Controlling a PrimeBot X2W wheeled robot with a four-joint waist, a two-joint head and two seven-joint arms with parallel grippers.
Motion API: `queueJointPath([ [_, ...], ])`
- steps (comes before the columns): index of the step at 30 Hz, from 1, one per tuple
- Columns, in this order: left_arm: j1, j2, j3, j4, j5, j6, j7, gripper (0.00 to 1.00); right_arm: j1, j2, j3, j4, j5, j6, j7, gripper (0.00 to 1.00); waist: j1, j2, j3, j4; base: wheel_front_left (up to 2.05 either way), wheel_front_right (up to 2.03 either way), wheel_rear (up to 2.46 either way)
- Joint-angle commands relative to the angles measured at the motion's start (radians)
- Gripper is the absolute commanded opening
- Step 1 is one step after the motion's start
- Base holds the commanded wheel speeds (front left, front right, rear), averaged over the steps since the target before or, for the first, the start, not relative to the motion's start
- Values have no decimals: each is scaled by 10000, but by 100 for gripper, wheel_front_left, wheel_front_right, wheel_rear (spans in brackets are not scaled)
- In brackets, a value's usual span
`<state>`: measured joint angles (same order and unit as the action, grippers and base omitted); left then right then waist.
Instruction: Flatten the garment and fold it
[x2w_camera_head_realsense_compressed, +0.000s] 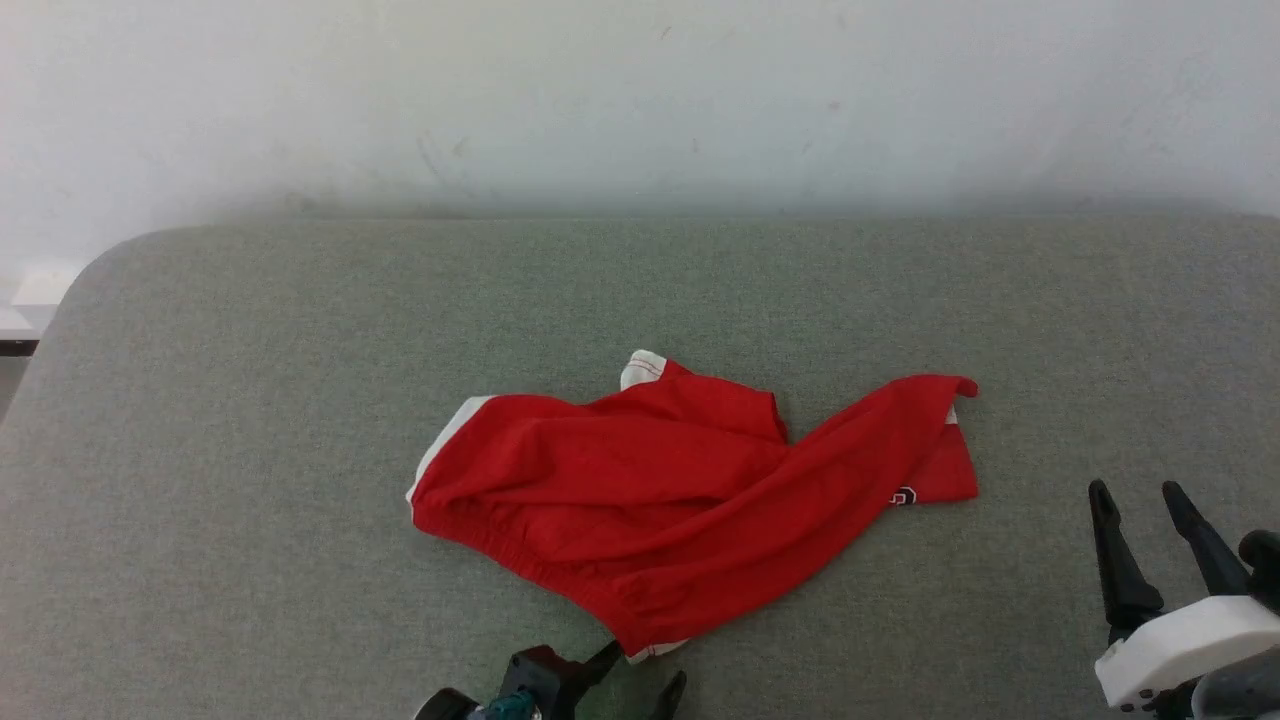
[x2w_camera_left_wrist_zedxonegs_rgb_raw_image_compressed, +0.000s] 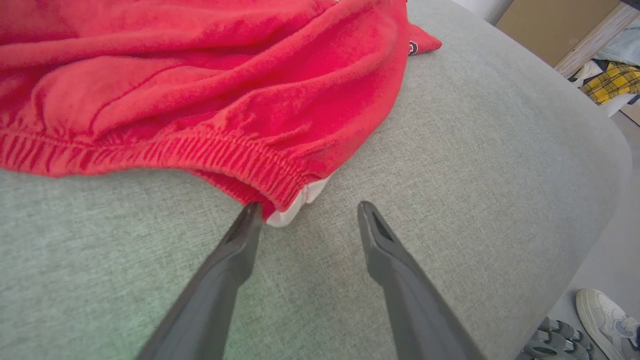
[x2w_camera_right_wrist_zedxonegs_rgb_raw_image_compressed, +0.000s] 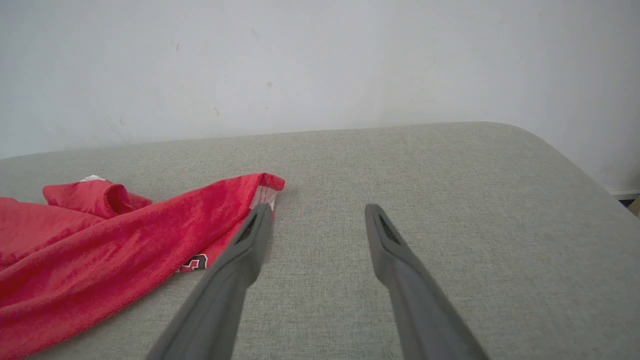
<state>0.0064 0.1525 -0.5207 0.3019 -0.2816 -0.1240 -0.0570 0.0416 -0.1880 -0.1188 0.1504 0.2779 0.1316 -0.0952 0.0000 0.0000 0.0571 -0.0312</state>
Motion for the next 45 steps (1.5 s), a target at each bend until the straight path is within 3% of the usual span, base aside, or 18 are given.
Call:
queueJointPath([
  [1, -257, 7, -60, 139, 16, -65, -94, 100, 23, 58, -12, -105, -98, -9, 76, 100, 0, 0, 87, -22, 0, 0, 0],
  [8, -928, -54, -402, 763, 27, -66, -372, 100, -63, 87, 95, -219, -103, -9, 195, 100, 0, 0, 351, 16, 0, 0, 0],
  [9, -1014, -47, -521, 851, 8, -66, -397, 90, -68, 86, 98, -211, -96, -9, 205, 100, 0, 0, 376, 33, 0, 0, 0],
  [10, -1080, -40, -672, 920, -53, -66, -421, 15, -70, 81, 106, -197, -92, -9, 219, 100, 0, 0, 388, 52, 0, 0, 0],
  [11, -1129, -3, -854, 978, -130, -66, -425, 0, -71, 73, 112, -180, -93, -9, 222, 100, 0, 0, 383, 71, 0, 0, 0],
  [16, -1144, 266, -1272, 810, -531, -66, -833, 0, 53, 86, 61, -11, -91, -9, 234, 100, 0, 0, 56, 298, 0, 0, 0],
  [21, -682, 739, -1299, -335, -757, -59, -1064, 0, 351, 42, -5, 320, -149, -9, 400, 100, 0, 0, -502, 724, 0, 0, 0],
  [27, -6, 1326, -668, -2245, -1395, 201, -864, 0, 600, 62, 50, 510, -309, -9, 567, 100, 0, 0, -804, 1200, 0, 0, 0],
  [30, 300, 1859, 7, -2848, -1644, 630, -716, 0, 605, 108, 184, 572, -303, -9, 744, 100, 0, 0, -802, 1328, 0, 0, 0],
  [33, 422, 2211, 623, -2647, -1787, 1073, -686, 0, 517, 105, 326, 569, -281, -9, 946, 100, 0, 0, -676, 1314, 0, 0, 0],
  [37, 300, 2600, 497, -1350, -1379, 1323, -47, 0, 395, 34, 583, 562, -221, -9, 1323, 100, 0, 0, -521, 1204, 0, 0, 0],
  [38, 225, 2537, 442, -1095, -1413, 1303, 84, 16, 377, 1, 634, 537, -196, -9, 1392, 100, 0, 0, -486, 1205, 0, 0, 0],
  [39, 143, 2407, 443, -911, -1526, 1262, 82, 45, 359, -38, 695, 497, -165, -9, 1460, 100, 0, 0, -454, 1211, 0, 0, 0],
  [40, 61, 2302, 467, -741, -1589, 1262, 9, 100, 328, -84, 792, 431, -132, -9, 1524, 100, 0, 0, -422, 1223, 0, 0, 0],
  [45, -266, 2033, 450, -276, -1427, 1352, -678, 100, 12, -309, 1465, 98, 292, -9, 1910, 100, 0, 0, -377, 1425, 0, 0, 0],
])
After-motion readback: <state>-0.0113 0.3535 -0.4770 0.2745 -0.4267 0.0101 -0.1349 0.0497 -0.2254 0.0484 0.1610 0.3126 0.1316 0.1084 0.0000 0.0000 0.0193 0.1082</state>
